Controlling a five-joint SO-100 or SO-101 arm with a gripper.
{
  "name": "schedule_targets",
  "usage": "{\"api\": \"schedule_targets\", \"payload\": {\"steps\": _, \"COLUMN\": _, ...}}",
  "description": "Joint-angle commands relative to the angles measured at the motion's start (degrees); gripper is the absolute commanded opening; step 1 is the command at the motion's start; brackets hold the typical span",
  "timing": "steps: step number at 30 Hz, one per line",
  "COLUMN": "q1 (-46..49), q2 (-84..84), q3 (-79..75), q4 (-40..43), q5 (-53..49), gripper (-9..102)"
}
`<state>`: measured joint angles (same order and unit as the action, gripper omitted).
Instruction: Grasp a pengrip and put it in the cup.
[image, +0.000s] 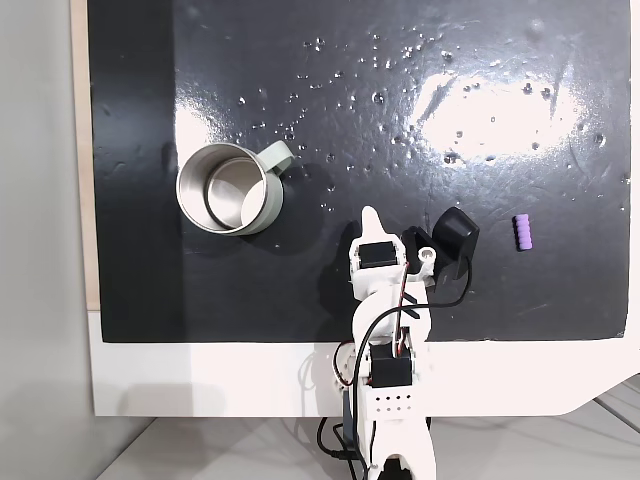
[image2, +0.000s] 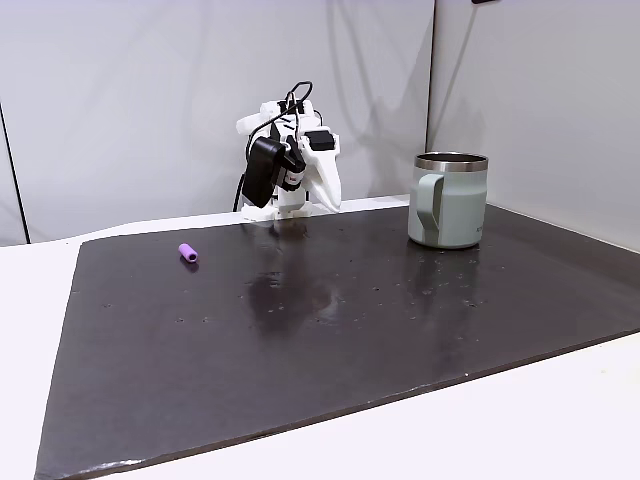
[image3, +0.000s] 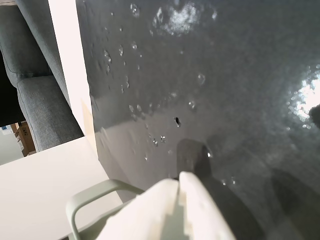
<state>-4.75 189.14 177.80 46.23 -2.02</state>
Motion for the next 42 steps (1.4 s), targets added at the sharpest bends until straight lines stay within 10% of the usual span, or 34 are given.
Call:
{"api": "schedule_targets", "payload": {"steps": 1, "q1": -1.76, "q2": 0.88, "q3": -0.18, "q4": -2.11, "q5": -2.46, "gripper": 0}}
{"api": "schedule_targets", "payload": {"steps": 24, "q1": 1.58, "q2": 0.88, "q3": -15.56, "q4": 7.38, "q5": 1.76, "gripper": 0}}
{"api": "schedule_targets", "payload": {"steps": 42, "q1": 29.44, "q2": -33.22, "q3": -48.08, "q4": 18.54, "q5": 7.03, "gripper": 0}}
